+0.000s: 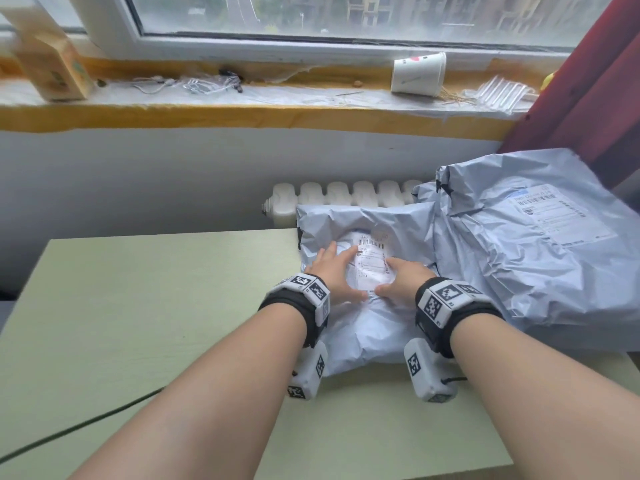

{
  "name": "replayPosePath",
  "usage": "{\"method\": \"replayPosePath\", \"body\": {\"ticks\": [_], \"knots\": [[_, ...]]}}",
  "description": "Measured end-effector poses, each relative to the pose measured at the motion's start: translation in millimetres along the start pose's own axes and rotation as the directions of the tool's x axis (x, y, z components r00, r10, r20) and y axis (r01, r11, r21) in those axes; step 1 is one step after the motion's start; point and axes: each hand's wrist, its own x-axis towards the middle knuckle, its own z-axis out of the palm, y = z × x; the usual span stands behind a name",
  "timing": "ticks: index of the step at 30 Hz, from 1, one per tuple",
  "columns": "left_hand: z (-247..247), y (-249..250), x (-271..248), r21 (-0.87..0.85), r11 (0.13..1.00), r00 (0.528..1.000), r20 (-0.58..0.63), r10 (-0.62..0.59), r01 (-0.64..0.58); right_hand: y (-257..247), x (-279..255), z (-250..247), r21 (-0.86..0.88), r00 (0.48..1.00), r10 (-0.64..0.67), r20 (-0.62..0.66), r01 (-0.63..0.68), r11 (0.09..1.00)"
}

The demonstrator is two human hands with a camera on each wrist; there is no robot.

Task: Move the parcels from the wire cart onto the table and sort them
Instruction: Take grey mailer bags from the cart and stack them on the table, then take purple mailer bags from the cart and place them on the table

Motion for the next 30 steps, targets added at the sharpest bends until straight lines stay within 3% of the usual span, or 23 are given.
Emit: {"method": "replayPosePath", "body": {"ticks": [6, 14, 30], "knots": [[-33, -3, -18, -0.086, 0.996, 0.993, -0.11, -0.039, 0.03, -10, -18, -20, 0.058, 0.995, -0.007, -0.095, 0.013, 0.998], [-80, -13, -59, -0.091, 0.992, 0.981, -0.167, -0.098, 0.083, -50, -45, -53, 0.003, 0.978, -0.149, -0.146, 0.151, 0.988], [-150, -107, -169, -0.237, 0.943, 0.894, -0.328, -0.305, 0.234, -198, -91, -46, -0.166, 0.902, -0.408, -0.139, 0.385, 0.908]]}}
